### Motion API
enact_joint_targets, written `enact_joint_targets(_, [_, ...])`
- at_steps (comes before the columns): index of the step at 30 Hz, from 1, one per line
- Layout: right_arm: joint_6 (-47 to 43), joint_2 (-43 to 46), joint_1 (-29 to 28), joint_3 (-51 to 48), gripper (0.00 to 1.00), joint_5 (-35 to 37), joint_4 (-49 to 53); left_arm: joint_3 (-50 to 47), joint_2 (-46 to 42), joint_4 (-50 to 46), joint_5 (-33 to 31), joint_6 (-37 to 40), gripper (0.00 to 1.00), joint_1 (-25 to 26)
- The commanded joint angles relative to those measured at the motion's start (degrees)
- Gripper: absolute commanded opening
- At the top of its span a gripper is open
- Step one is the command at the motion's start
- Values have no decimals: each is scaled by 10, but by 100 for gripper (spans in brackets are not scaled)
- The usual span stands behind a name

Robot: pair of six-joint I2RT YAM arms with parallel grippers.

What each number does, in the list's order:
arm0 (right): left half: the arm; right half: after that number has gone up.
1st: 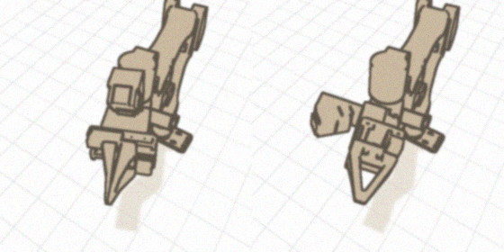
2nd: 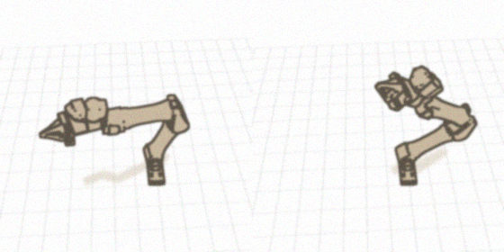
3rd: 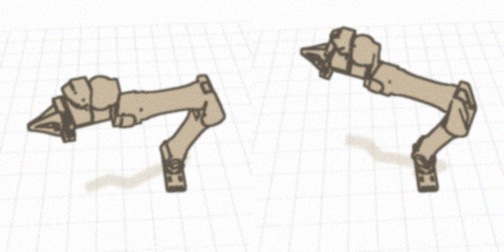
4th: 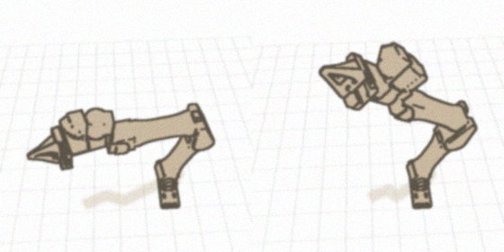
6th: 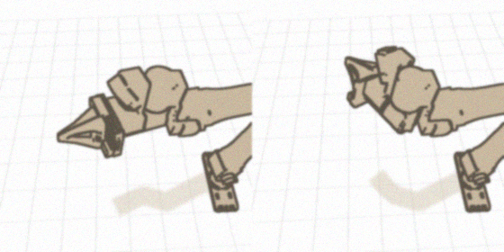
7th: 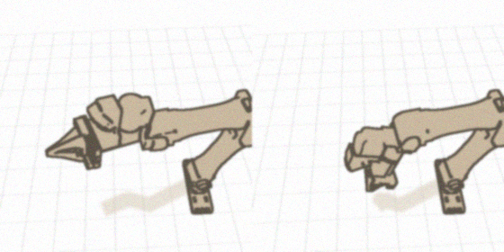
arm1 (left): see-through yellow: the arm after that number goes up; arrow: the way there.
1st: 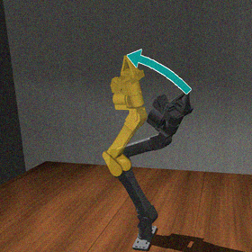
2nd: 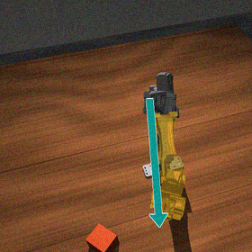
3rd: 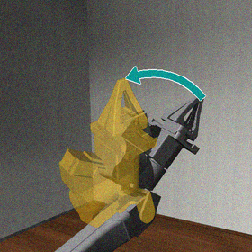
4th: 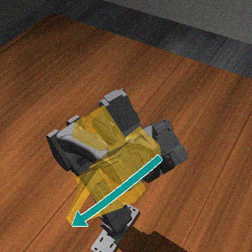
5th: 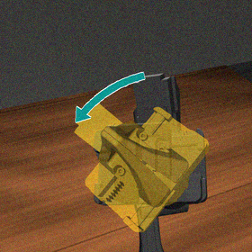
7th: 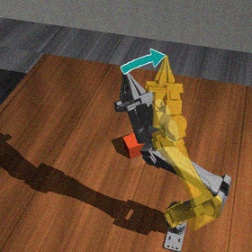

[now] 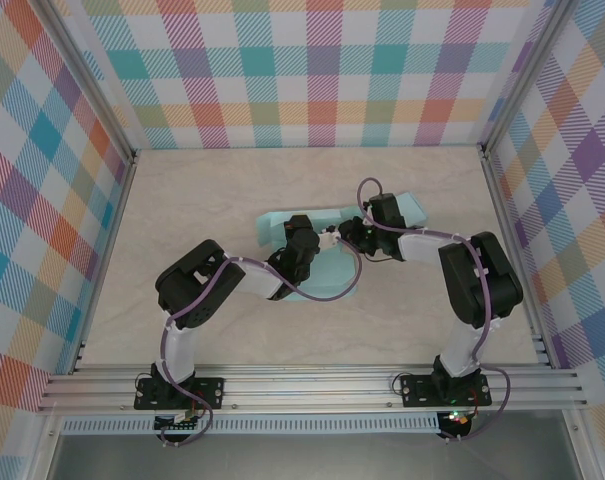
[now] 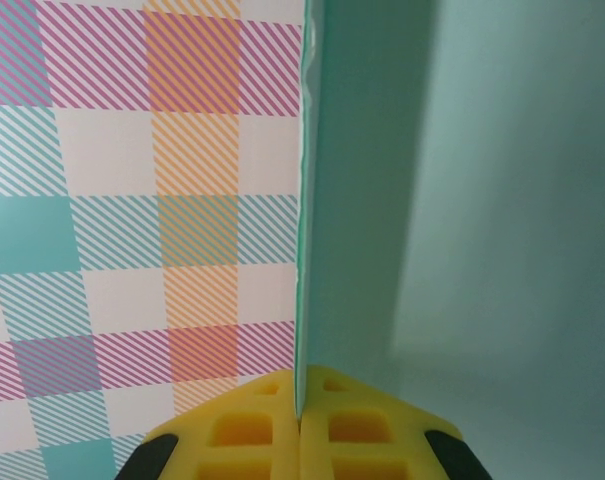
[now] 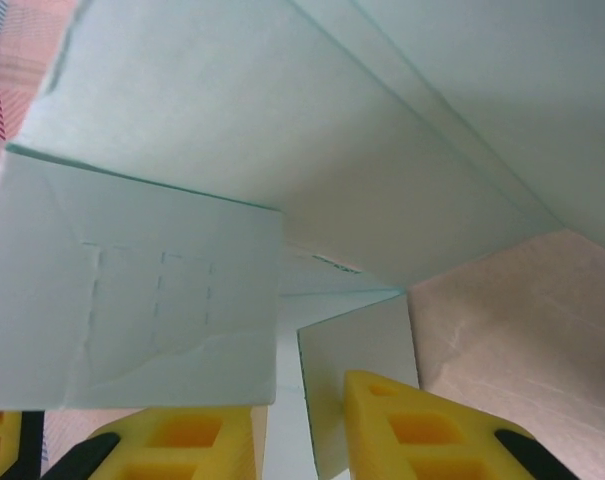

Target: Fold the paper box

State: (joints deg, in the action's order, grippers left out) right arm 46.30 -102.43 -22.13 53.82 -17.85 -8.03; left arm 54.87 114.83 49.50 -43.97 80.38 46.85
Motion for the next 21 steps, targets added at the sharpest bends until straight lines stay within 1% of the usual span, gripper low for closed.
enact_joint_targets(1, [-9,16,-6,5,29,4,34,-14,20,49,24,14,4,5])
enact_joint_targets(3, [-30,48,-4,1,32,19,73,-19,29,88,33,46,3,3])
enact_joint_targets(5, [-44,85,1,-8,35,26,99,-21,37,105,42,67,3,2])
enact_joint_targets(9, [-59,162,8,-30,39,61,176,-23,42,119,48,77,3,4])
enact_joint_targets(13, [-63,237,21,-65,43,85,209,-29,43,152,49,95,3,7])
enact_joint_targets(18, [-82,309,80,-70,45,102,253,-42,28,164,65,101,3,17])
enact_joint_targets(21, [-101,322,125,-53,45,90,268,-48,21,176,68,102,3,26])
